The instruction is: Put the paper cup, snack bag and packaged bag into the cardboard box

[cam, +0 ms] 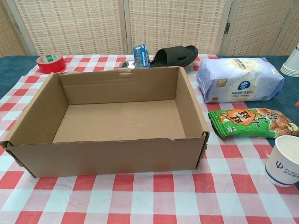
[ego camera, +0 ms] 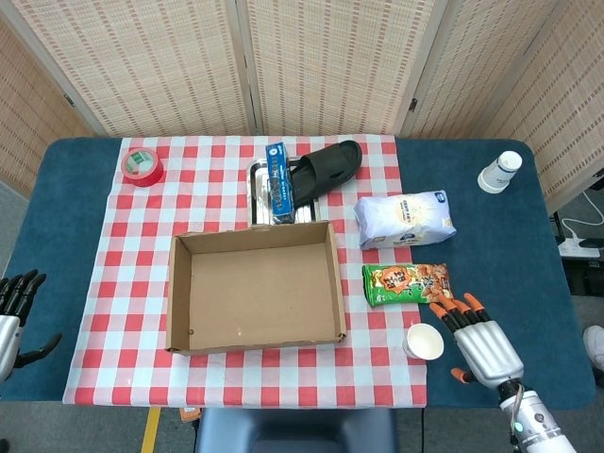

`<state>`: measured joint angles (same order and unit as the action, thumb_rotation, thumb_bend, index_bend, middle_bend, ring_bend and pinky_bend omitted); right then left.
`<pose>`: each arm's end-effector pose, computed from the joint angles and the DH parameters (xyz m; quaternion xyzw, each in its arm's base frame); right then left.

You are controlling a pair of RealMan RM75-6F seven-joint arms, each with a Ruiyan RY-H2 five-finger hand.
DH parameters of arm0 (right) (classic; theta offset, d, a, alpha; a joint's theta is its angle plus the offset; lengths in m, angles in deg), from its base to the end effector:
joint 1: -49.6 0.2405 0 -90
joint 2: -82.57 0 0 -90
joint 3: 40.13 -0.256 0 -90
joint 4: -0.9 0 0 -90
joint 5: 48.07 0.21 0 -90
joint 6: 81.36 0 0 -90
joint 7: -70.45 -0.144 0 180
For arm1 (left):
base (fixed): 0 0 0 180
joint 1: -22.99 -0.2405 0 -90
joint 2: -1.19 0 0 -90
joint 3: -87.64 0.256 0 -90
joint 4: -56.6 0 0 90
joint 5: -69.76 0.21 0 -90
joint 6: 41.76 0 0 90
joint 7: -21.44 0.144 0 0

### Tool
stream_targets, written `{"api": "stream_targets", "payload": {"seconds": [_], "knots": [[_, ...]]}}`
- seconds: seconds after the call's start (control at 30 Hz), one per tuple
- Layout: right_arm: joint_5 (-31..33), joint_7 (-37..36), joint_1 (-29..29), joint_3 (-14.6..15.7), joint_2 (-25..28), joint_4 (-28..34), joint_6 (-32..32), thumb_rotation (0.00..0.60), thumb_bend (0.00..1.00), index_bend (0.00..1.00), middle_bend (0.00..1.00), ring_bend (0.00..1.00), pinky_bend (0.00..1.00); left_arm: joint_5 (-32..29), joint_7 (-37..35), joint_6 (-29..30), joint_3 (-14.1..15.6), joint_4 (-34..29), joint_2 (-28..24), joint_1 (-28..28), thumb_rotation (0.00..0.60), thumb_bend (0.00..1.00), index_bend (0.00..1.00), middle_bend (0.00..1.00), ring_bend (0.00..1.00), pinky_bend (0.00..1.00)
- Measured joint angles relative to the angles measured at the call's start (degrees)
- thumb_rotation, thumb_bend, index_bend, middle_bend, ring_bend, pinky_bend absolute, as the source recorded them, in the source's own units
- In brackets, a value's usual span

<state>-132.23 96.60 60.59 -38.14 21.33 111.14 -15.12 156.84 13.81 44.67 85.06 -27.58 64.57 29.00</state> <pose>-0.2511 -0.1732 0.0967 0.7490 -0.3808 0.2494 0.4814 -0.3315 0.1889 0.1803 -0.5997 -0.3646 -0.3992 0.5900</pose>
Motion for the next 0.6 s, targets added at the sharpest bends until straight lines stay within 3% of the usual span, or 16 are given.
{"api": "stream_targets", "payload": {"seconds": [0.6], "knots": [[5.5, -0.3, 4.8, -1.4, -8.5, -7.2, -5.4, 0.6, 0.0, 0.18, 0.0, 0.0, 0.12, 0.3, -1.5, 0.4, 0.0, 0.0, -0.5, -0.3, 0.6, 0.22, 0.0, 0.0, 0.0, 0.0]]}}
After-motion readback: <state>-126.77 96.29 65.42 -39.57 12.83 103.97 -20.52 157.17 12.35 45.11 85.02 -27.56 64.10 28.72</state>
